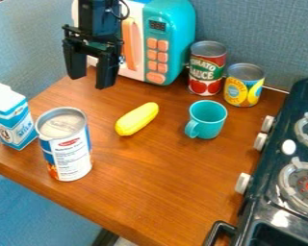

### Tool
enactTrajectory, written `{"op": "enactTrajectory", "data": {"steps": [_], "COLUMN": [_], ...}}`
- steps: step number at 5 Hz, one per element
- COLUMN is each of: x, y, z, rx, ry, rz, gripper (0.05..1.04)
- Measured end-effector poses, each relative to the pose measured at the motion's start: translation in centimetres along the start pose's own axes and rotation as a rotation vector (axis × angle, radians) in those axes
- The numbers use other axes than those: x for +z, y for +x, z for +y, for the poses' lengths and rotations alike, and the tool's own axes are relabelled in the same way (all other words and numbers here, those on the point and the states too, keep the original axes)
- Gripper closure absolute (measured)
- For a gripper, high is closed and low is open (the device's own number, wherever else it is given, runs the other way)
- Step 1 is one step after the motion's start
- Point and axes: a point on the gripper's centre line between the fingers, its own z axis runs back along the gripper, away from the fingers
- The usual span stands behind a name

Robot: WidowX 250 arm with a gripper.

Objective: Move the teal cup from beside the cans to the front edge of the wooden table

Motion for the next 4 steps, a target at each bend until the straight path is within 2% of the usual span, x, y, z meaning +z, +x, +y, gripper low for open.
{"op": "enactTrajectory", "data": {"steps": [1,2,3,4], "x": [-1.4,-1.6,-1.3,-1.2], "y": [0.1,1.6,3.0,4.5], "z": [-0.1,-2.5,-5.1,-5.7], "rx": [-0.001,-0.07,-0.132,-0.112], "ry": [-0.01,0.047,0.053,0.018], "rz": [0.042,0.017,-0.037,-0.064], "gripper": [0.082,0.082,0.082,0.082]}}
